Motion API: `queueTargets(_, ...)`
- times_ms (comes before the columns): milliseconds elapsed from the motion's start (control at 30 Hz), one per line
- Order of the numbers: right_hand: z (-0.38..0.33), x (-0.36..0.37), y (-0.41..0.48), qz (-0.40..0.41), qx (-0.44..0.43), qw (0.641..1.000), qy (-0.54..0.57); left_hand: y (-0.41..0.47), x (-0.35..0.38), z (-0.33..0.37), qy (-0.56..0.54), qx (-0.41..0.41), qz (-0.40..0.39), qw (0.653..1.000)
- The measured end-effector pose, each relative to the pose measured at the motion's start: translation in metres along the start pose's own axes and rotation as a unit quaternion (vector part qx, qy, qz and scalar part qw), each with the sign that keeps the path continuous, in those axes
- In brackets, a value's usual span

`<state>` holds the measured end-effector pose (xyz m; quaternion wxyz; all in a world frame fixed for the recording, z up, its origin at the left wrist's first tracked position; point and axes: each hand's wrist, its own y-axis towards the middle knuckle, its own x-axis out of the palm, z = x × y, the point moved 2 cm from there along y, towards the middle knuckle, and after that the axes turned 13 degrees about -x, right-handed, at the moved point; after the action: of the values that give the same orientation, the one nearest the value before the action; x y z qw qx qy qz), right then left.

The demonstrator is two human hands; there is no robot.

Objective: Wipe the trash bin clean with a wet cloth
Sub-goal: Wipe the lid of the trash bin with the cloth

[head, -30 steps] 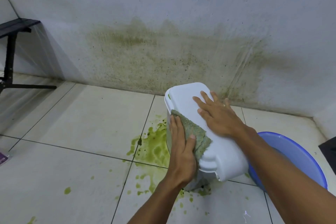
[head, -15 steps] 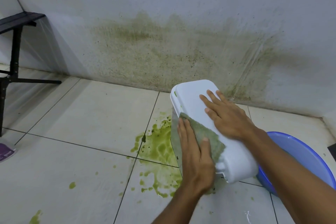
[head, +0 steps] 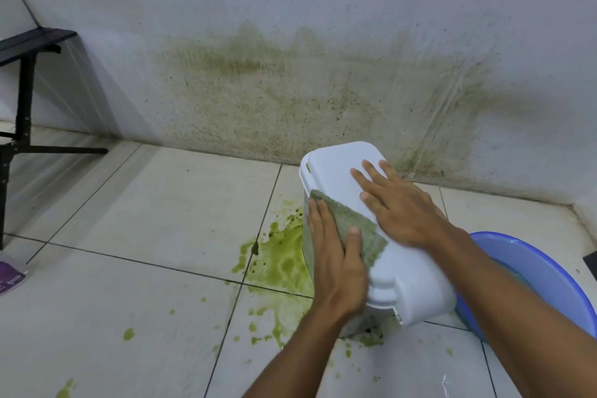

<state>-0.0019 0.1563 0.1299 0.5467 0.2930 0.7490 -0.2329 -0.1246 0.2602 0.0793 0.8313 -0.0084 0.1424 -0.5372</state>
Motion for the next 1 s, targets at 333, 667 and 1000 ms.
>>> queueTargets(333, 0.002, -0.001, -0.001, 0.001, -0.006, 1.0, 0.008, 0.073, -0.014, 0.017, 0.038, -0.041, -0.009, 0.998)
queueTargets(667, 0.005, 0.0, 0.0, 0.003, -0.015, 1.0, 0.011, 0.122, -0.03, 0.036, 0.062, -0.075, -0.018, 0.995)
queueTargets(1000, 0.008, 0.0, 0.0, 0.002, -0.027, 1.0, -0.004, 0.026, -0.004, 0.007, 0.005, -0.013, 0.006, 1.0)
